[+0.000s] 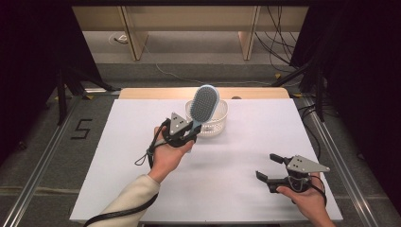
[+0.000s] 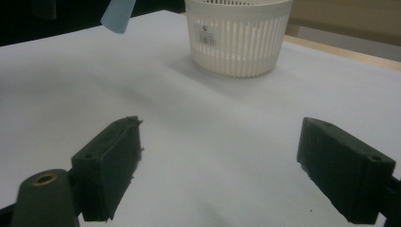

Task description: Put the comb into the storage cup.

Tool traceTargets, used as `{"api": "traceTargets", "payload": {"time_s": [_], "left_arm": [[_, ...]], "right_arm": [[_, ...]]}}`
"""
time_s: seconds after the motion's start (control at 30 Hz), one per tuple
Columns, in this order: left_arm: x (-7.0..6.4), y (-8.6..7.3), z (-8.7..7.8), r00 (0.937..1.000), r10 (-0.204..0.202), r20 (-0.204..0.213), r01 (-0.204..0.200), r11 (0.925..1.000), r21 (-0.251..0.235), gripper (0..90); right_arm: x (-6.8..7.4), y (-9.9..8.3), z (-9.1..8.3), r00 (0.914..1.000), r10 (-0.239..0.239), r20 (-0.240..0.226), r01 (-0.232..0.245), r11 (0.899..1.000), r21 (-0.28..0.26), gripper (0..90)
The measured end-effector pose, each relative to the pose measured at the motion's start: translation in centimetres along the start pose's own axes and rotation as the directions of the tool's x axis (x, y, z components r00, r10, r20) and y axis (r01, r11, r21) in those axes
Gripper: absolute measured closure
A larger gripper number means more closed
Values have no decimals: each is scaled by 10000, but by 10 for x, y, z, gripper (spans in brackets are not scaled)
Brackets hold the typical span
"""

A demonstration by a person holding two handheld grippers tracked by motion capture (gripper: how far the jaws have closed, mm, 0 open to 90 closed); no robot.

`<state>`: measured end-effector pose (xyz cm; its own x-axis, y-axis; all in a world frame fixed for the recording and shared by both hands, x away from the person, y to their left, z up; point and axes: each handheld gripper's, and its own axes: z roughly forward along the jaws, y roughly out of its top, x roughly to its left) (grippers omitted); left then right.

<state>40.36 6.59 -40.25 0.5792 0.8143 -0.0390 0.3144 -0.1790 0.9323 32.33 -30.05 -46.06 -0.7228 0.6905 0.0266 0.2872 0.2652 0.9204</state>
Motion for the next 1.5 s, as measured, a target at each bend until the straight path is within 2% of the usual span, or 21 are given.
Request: {"api": "traceTargets", "payload": {"time_s": [1.5], "left_arm": [[-1,15,11,10000,-73,66,74,9996,-287,700]], "right_arm": [[-1,0,0,10000,48,14,-48,10000,-28,156]]}}
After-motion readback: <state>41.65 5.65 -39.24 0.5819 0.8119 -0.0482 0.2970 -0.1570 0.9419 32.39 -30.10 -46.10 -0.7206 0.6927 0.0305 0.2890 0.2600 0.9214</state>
